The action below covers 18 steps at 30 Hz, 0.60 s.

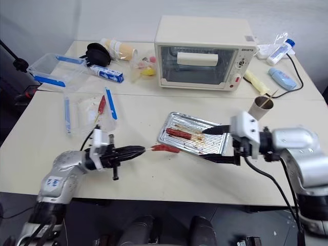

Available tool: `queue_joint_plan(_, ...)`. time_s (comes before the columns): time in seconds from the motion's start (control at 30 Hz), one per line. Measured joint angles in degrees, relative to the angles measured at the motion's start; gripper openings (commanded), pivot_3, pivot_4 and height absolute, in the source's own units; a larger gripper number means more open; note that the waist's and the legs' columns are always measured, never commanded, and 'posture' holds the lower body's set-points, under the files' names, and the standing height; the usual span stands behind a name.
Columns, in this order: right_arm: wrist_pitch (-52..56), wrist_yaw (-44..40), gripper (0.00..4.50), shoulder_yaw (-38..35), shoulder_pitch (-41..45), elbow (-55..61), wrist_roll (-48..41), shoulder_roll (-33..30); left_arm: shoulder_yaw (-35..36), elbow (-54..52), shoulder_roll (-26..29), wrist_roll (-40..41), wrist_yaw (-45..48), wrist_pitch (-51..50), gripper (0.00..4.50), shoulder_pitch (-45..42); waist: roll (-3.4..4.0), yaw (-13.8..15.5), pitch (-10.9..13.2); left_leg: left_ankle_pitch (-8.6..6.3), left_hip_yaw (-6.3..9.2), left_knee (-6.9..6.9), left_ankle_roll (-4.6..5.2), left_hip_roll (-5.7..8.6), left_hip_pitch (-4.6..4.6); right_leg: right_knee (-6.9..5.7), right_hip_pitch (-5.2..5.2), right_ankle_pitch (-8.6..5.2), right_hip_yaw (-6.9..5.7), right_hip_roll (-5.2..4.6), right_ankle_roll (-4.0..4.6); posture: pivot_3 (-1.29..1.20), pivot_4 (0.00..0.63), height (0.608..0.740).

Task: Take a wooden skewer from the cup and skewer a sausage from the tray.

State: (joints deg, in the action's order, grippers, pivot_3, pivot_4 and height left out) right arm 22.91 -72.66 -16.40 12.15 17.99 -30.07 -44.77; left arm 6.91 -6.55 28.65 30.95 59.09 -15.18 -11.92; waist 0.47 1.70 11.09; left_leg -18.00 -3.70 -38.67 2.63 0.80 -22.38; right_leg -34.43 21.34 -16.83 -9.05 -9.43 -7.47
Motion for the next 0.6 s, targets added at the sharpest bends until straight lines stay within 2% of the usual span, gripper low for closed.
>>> queue_joint_plan(0.13,0.38,4.52,4.48,-8.2,-7.51,2.09,-6.27,3.29,7.71,-4.6,-0.76,6.24,-7.43,-4.66,0.0,2.02,0.01,-0.17,0.0,0.0,0.01,0.03,0.0,-0.01,0.14,-0.04,-0.1,0.0,0.04,0.0,0.0,0.0,0.15,0.74)
queue_joint_plan(0.23,-0.41,8.56,4.48,-11.29,-11.03,6.58,-9.92,7.15,13.7,-6.57,-2.47,9.77,-15.07,-6.24,0.0,2.43,0.01,-0.36,0.0,-0.01,-0.03,0.12,-0.03,-0.03,0.21,-0.04,-0.09,0.0,0.09,0.03,0.0,0.0,0.15,0.74)
queue_joint_plan(0.33,-0.66,13.7,4.48,-11.42,-12.06,11.71,-12.88,10.76,19.14,-7.0,-4.71,11.51,-22.86,-5.76,0.0,2.25,0.01,-0.3,0.0,-0.02,-0.06,0.13,-0.04,-0.03,0.24,-0.05,-0.08,0.0,0.12,0.03,0.0,0.0,0.15,0.74)
queue_joint_plan(0.5,-2.21,19.5,4.48,-8.69,-12.68,18.57,-14.82,13.71,25.5,-4.58,-10.07,9.79,-38.11,-0.95,0.0,-2.25,-0.08,0.29,-0.05,-0.02,-0.05,0.09,-0.03,0.04,0.22,-0.03,-0.1,0.0,0.12,0.01,0.0,0.0,0.15,0.74)
queue_joint_plan(0.6,-2.89,21.24,4.48,-5.73,-10.69,20.18,-15.42,13.83,25.75,-1.21,-11.14,6.69,-44.04,1.11,0.0,-5.07,-0.14,0.39,-0.08,-0.02,-0.08,0.11,-0.02,0.05,0.21,-0.04,-0.08,0.0,0.12,0.01,0.0,0.0,0.15,0.74)
